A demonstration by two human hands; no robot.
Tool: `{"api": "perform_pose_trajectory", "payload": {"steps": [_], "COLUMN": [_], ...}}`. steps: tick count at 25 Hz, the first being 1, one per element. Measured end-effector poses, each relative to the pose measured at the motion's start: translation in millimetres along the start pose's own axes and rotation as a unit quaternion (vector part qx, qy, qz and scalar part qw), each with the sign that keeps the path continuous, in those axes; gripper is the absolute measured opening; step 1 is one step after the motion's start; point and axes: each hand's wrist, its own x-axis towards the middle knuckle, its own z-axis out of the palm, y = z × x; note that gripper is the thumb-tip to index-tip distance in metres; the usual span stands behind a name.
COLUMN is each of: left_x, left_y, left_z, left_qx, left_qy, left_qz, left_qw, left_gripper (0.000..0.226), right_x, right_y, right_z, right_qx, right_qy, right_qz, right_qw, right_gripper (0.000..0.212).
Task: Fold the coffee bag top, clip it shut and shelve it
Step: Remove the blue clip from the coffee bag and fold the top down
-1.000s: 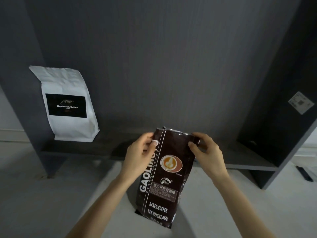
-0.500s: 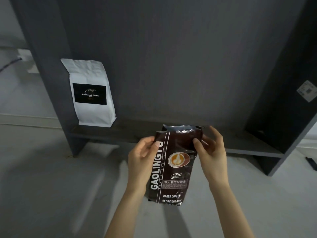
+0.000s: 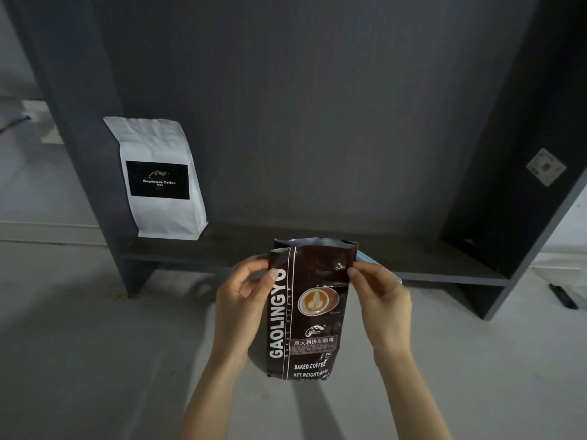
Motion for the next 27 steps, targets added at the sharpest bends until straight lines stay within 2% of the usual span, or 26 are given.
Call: {"api": "perform_pose_trajectory", "payload": {"steps": [2,4,8,13,16,18,20,22,27], "left_x": [-1,0,4,2,4,6,6,5,7], "left_y": [1,4,4,-1,-2,-2,-5,-7,-16], "left_z": [0,-3,-11,-5,1,2,0,-3,-9], "left_qx": [-0.002,0.019,0.056,0.108,0.064,0.039,0.043,0.046,0.087], "left_qy": [-0.028,-0.037,-0.01,0.01,0.013,-0.007,-0.042,-0.056,-0.103], "left_qz": [0.002,0.013,0.038,0.05,0.049,0.043,0.034,0.025,0.022], "left_qw": [1.0,0.999,0.998,0.993,0.997,0.998,0.998,0.997,0.991], "left_gripper": [0.02,0.018,0.018,0.021,0.025,0.025,0.022,0.021,0.024], "right_x": [-1,-3,-6,-4,-5,-7,-8,-9,-5], "right_y": [2,1,-2,2,6,9,13,15,18], "right_z": [-1,-2,1,-4,-12,-14,-13,-12,-11], "right_qx": [0.001,0.009,-0.014,0.014,-0.005,-0.026,-0.042,-0.05,-0.044], "right_qy": [0.008,0.005,-0.021,-0.032,-0.078,-0.104,-0.121,-0.116,-0.118], "right_qz": [0.001,-0.009,-0.041,-0.018,-0.012,0.0,-0.002,-0.003,0.005], "right_qw": [1.0,1.0,0.999,0.999,0.997,0.994,0.992,0.992,0.992], "right_gripper": [0.015,0.023,0.028,0.025,0.021,0.021,0.029,0.035,0.032]}}
